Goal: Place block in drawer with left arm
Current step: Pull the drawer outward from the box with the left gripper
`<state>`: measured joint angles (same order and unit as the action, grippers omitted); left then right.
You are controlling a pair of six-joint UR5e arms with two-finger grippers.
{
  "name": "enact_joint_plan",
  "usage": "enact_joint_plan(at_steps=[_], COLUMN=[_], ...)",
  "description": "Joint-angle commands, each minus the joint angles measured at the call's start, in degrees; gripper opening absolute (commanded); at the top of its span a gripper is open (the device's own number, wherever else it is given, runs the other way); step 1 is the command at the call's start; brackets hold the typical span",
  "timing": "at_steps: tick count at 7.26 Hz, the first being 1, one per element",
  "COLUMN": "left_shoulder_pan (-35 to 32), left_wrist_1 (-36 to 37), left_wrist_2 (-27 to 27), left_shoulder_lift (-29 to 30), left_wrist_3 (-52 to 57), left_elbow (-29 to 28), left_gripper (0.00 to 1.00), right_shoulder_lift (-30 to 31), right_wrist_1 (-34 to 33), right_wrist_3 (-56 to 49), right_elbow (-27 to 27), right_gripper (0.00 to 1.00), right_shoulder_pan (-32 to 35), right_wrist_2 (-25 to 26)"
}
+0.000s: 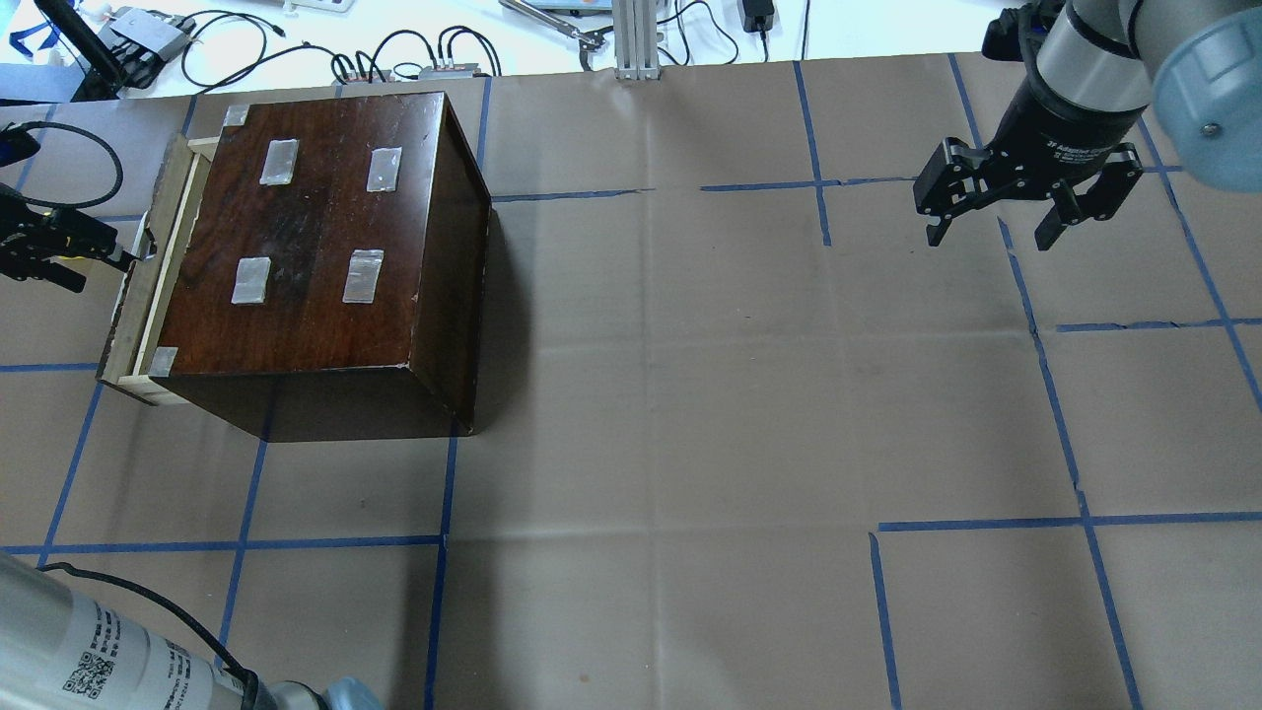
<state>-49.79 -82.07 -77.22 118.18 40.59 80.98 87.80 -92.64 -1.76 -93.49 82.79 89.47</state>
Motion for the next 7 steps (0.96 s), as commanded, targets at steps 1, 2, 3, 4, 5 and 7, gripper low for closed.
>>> enact_joint_plan(at_steps=[1,2,3,4,5,7], left_shoulder_pan=[1.0,1.0,1.0,1.2,1.2,1.2], left_wrist_1=[0.0,0.0,0.0,0.0,0.0,0.0], left_wrist_2=[-0.5,-1.9,-1.8,-1.8,-1.6,-1.6], left_shoulder_lift=[0.0,0.0,0.1,0.0,0.1,0.1], left_wrist_3=[1.4,1.9,2.1,2.1,2.0,2.0], left_elbow=[-0.1,-0.1,-0.3,-0.3,-0.2,-0.3], left_gripper=[0.99,0.99,0.99,0.99,0.99,0.99], right_shoulder_lift=[0.0,0.0,0.0,0.0,0.0,0.0], right_wrist_1=[0.1,0.1,0.1,0.0,0.0,0.0], right_wrist_3=[0.0,0.0,0.0,0.0,0.0,0.0], right_elbow=[0.0,0.0,0.0,0.0,0.0,0.0], right_gripper=[1.00,1.00,1.00,1.00,1.00,1.00], right_shoulder_pan=[0.0,0.0,0.0,0.0,0.0,0.0], right_wrist_2=[0.0,0.0,0.0,0.0,0.0,0.0])
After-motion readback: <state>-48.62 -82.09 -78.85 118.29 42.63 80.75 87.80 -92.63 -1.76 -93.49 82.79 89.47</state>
